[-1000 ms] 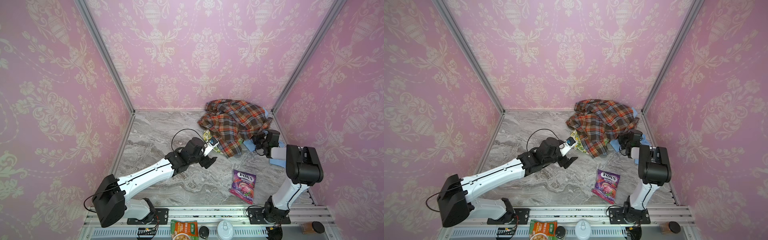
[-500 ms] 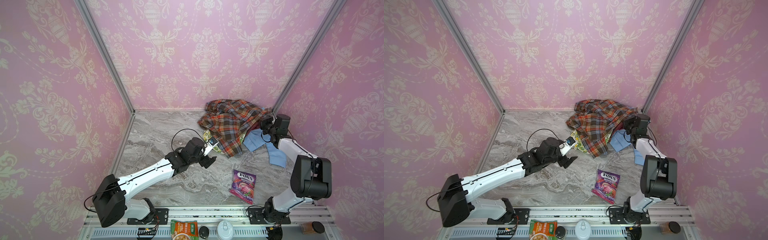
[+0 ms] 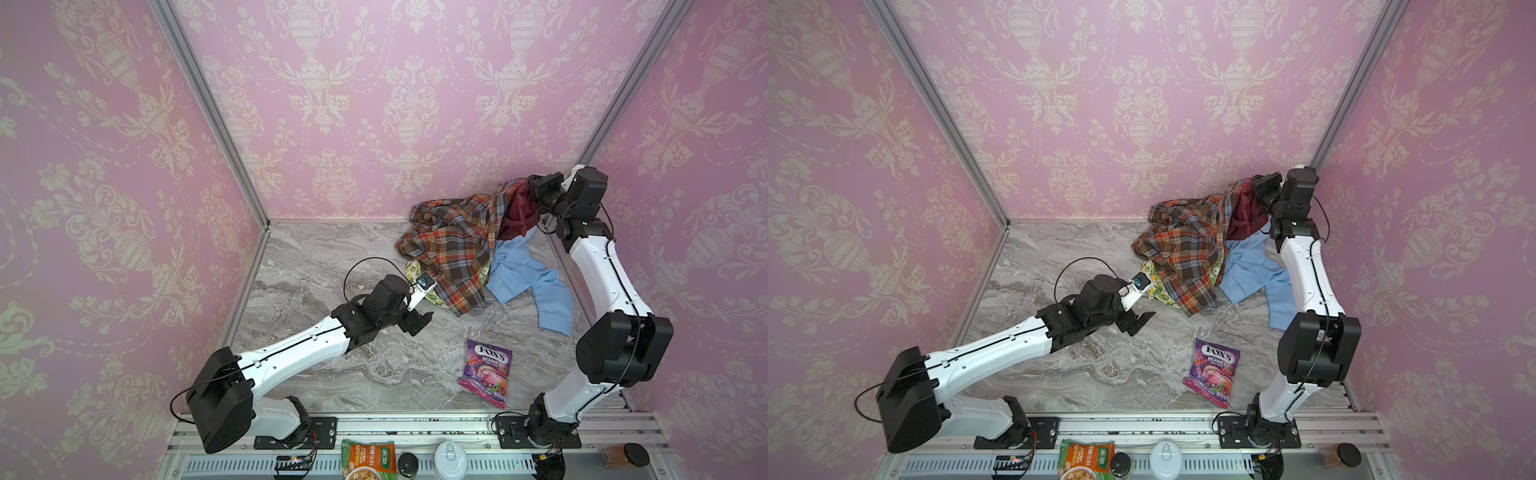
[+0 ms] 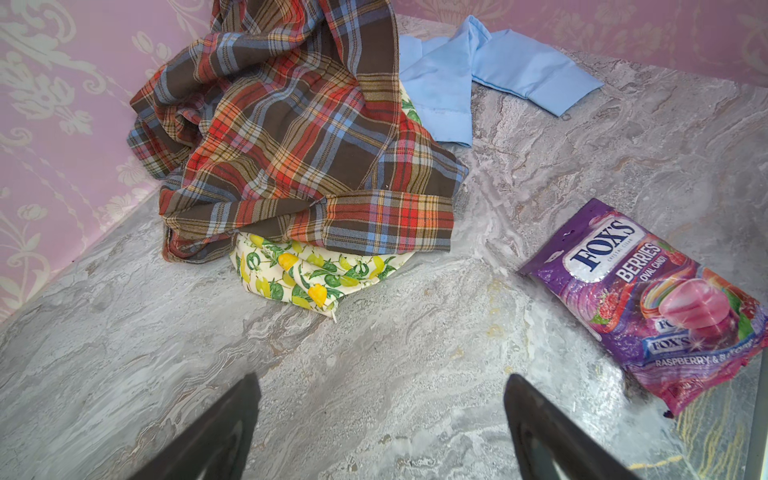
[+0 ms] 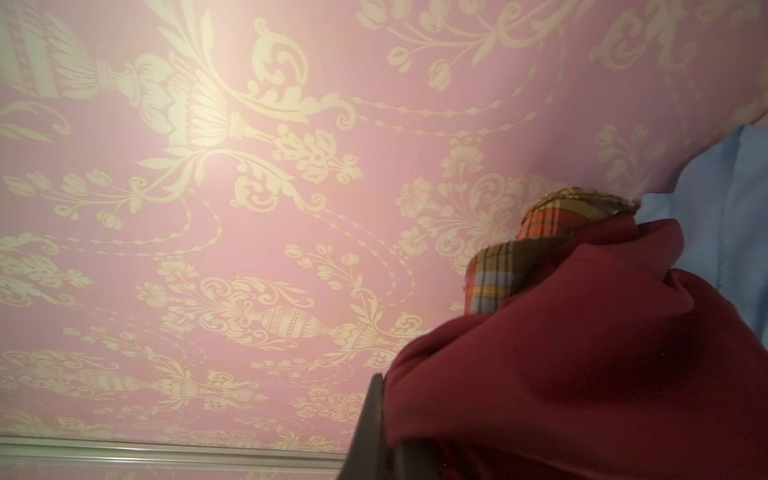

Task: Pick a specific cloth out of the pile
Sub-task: 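Lift the maroon cloth with the right gripper while the left gripper reaches toward it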

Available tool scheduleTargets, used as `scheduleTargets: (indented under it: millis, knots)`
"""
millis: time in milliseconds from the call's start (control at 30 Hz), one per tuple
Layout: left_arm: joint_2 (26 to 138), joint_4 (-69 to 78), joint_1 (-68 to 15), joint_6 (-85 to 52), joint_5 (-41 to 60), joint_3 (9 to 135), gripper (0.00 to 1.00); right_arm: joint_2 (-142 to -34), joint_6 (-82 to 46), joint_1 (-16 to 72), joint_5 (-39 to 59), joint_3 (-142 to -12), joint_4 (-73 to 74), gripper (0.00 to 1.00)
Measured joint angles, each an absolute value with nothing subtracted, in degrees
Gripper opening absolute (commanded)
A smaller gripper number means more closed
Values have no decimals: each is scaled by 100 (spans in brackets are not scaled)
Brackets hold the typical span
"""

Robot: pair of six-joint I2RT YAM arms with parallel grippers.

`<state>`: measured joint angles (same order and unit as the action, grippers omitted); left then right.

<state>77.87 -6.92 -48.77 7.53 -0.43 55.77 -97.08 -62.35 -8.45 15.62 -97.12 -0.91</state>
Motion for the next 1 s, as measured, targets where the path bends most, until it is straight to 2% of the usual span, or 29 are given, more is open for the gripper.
scheduleTargets:
  millis: [333,567,733,1000]
  knots:
    - [7911,-491,-4313,303,-32,5583,94,-10516,-5846,-561,1586,-12291,-987,0]
    - [8204,-587,-4134,204,-34,6169,94,-10995,-5520,-294,1678,-13852,-1638,0]
    - [8479,-454,-4136,198,-34,6678,94,-10892,-5177,-84,1868,-13987,-1900,0]
    - [9373,231,-4318,202,21,7395,95,-9872,-4637,244,2005,-12508,-2023,0]
